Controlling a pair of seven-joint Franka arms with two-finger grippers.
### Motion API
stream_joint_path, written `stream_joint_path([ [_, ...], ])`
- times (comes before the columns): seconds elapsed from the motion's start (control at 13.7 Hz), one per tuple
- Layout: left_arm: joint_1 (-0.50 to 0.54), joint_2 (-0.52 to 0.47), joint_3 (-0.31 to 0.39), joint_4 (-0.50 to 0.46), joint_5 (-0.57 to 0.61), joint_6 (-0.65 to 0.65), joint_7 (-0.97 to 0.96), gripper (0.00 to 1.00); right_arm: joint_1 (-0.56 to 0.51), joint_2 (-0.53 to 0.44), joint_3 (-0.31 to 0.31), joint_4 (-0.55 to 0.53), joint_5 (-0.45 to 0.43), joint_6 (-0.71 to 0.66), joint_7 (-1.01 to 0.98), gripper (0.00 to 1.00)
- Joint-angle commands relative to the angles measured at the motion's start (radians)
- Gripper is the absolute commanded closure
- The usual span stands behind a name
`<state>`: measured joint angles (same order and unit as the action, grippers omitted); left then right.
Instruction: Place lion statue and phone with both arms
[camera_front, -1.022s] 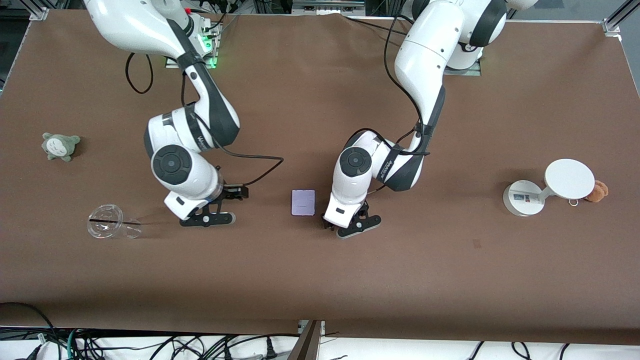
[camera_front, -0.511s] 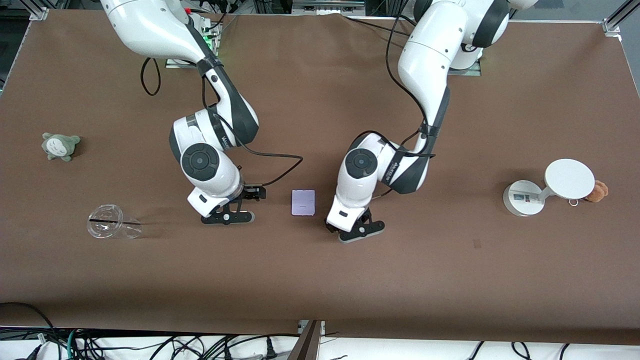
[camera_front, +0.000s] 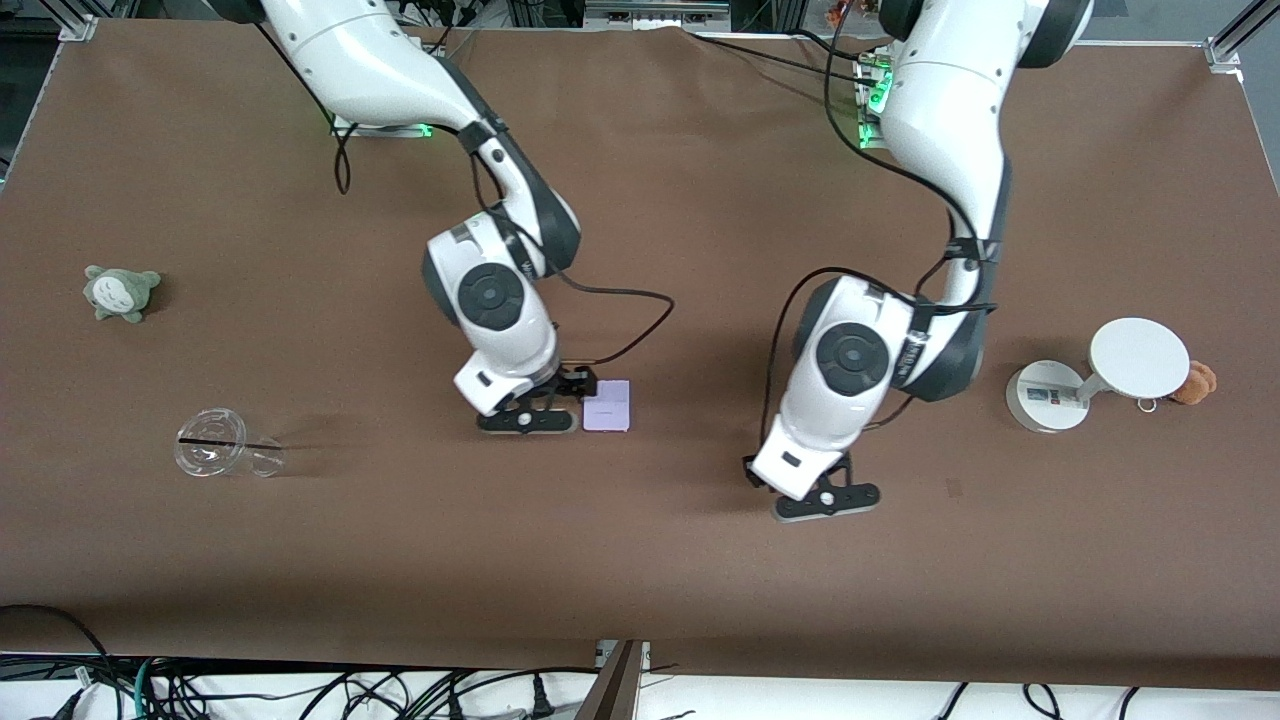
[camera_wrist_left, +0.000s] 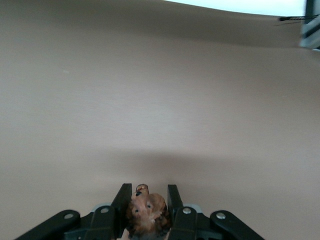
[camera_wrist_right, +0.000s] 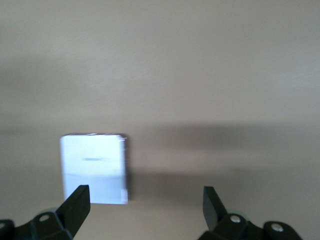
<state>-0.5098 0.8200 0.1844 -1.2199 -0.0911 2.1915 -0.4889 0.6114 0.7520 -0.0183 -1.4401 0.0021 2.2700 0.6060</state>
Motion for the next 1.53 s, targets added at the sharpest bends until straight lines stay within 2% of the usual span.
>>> stream_joint_path([
  [0.0, 0.055, -0.203, -0.013, -0.266, 0.024, 0.026, 0.175, 1.0, 0.041, 0.036, -0.011, 0.015, 0.001, 0.048, 0.058, 0.0],
  [0.22, 0.149, -0.324, -0.014, -0.488, 0.024, 0.152, 0.361, 1.0, 0.064, 0.062, -0.011, 0.015, -0.002, 0.078, 0.061, 0.0],
  [0.51, 0.26, -0.377, -0.022, -0.685, 0.019, 0.339, 0.516, 1.0, 0.094, 0.099, -0.017, 0.017, -0.004, 0.143, 0.072, 0.0],
  [0.66, 0.313, -0.375, -0.035, -0.717, 0.005, 0.382, 0.558, 1.0, 0.103, 0.116, -0.019, 0.017, -0.017, 0.161, 0.09, 0.0],
  [0.8, 0.396, -0.375, -0.092, -0.727, 0.004, 0.383, 0.572, 1.0, 0.103, 0.128, -0.017, 0.017, -0.045, 0.167, 0.09, 0.0],
  [1.02, 0.61, -0.351, -0.29, -0.725, -0.03, 0.384, 0.572, 1.0, 0.103, 0.144, -0.017, 0.026, -0.048, 0.186, 0.09, 0.0],
  [1.1, 0.658, -0.343, -0.336, -0.724, -0.032, 0.384, 0.572, 1.0, 0.103, 0.153, -0.017, 0.035, -0.048, 0.193, 0.09, 0.0],
  [1.46, 0.675, -0.297, -0.349, -0.721, -0.035, 0.389, 0.524, 1.0, 0.103, 0.173, -0.019, 0.038, -0.048, 0.226, 0.089, 0.0],
])
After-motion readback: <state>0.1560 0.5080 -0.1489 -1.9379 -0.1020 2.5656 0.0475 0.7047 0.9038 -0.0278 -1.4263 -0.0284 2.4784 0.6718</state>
